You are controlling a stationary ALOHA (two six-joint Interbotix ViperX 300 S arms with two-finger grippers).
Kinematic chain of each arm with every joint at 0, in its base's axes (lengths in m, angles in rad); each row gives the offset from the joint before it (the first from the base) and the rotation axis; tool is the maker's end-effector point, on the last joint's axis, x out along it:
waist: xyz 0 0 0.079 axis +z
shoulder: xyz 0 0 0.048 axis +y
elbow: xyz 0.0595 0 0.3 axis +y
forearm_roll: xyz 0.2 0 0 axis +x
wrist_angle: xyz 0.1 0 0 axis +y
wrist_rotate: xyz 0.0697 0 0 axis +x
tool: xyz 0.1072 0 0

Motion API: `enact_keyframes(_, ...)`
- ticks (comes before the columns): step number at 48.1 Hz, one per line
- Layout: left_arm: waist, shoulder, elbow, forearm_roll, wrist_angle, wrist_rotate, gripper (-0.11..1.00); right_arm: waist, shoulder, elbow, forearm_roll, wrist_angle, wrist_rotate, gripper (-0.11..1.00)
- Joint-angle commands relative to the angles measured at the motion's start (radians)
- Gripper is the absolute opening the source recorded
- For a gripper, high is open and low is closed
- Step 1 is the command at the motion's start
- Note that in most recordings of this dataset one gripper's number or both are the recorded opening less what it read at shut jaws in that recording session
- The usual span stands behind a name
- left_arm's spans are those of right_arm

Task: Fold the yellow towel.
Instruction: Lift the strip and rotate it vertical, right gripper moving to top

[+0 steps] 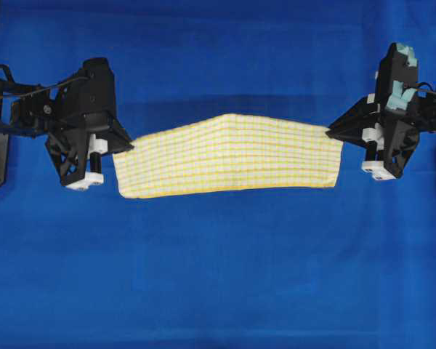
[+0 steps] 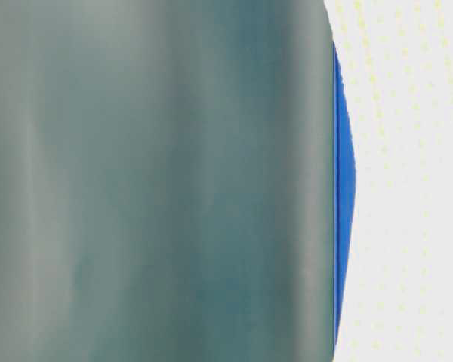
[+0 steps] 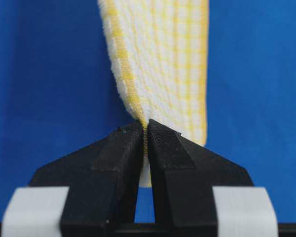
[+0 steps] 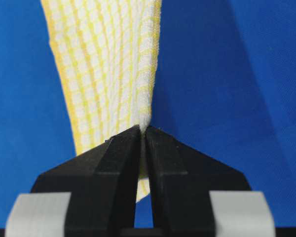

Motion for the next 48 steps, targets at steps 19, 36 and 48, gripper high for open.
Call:
enact_keyframes(19, -0.195, 0.137, -0.149, -0.005, -0.241, -0.015, 0.02, -0.268, 0.189, -0.187, -0.169, -0.097, -0.002, 0.05)
enact_keyframes(36, -0.245, 0.36, -0.402, -0.005, -0.25, -0.012, 0.02, -0.379, 0.345, -0.379, -0.272, -0.095, -0.006, 0.05)
enact_keyframes(48, -0.244, 0.48, -0.565, -0.002, -0.264, -0.009, 0.02, -0.408, 0.391, -0.446, -0.319, -0.089, -0.008, 0.05)
